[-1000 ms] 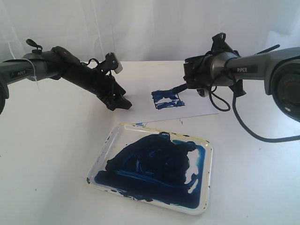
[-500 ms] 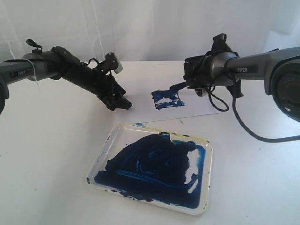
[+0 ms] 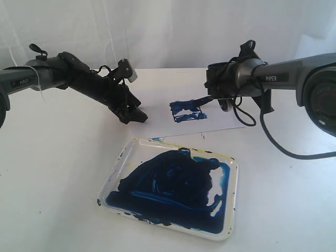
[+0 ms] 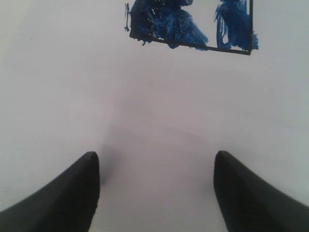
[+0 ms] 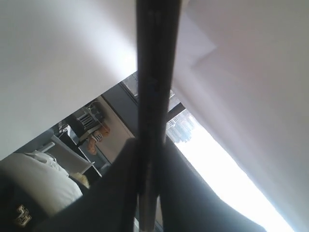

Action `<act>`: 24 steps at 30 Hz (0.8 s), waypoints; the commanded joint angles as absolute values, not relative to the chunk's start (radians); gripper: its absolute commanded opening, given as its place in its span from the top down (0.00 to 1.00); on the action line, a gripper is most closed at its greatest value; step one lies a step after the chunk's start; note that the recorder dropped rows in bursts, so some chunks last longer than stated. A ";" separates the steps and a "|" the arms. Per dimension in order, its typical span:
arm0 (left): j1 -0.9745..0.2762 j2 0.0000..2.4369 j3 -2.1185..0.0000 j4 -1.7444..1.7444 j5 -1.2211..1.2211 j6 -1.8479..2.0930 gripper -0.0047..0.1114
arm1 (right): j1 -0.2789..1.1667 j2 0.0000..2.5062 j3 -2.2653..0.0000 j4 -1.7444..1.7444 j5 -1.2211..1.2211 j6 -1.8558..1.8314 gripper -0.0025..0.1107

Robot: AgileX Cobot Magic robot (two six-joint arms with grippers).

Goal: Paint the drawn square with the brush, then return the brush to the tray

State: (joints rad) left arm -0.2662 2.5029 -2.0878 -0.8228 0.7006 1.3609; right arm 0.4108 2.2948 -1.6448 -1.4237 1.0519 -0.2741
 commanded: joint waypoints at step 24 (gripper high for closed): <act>-0.270 2.505 -2.083 -0.797 0.731 1.367 0.36 | 0.410 2.296 -1.651 -1.434 1.061 -0.181 0.98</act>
